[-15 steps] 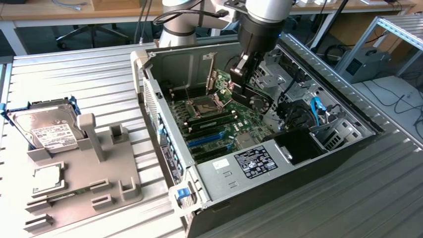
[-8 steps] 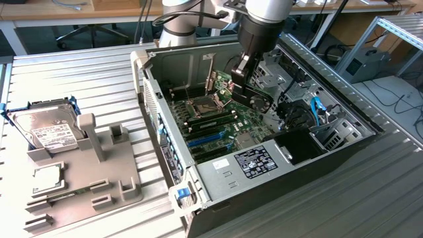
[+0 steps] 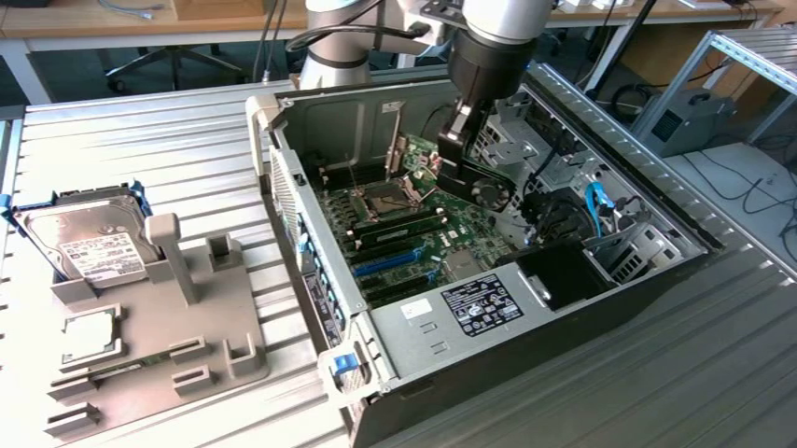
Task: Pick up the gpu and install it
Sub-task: 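Insert the gpu into the slot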
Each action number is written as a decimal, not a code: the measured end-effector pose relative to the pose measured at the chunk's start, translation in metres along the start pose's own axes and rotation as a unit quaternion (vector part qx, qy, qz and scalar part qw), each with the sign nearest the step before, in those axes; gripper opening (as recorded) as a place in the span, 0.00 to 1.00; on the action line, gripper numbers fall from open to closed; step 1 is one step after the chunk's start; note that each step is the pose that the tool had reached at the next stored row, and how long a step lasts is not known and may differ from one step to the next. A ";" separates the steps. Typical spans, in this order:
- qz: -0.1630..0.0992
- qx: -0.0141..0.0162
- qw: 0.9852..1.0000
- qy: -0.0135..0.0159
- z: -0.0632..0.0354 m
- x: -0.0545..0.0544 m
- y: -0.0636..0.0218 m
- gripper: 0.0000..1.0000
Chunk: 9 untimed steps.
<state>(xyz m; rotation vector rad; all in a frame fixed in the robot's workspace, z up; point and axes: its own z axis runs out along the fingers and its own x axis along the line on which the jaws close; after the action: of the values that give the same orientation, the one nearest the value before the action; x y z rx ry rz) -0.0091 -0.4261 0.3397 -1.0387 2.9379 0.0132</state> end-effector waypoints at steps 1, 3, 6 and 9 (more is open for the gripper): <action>-0.002 0.000 1.000 0.000 0.0000 0.000 0.0000 0.27; -0.007 0.000 1.000 0.000 0.0002 0.000 0.0000 0.27; -0.014 0.000 1.000 0.000 0.0003 0.000 0.0000 0.27; -0.023 -0.001 1.000 0.000 0.0005 0.000 0.0000 0.27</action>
<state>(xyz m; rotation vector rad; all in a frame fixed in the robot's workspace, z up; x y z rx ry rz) -0.0090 -0.4261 0.3392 -1.1066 2.9133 0.0138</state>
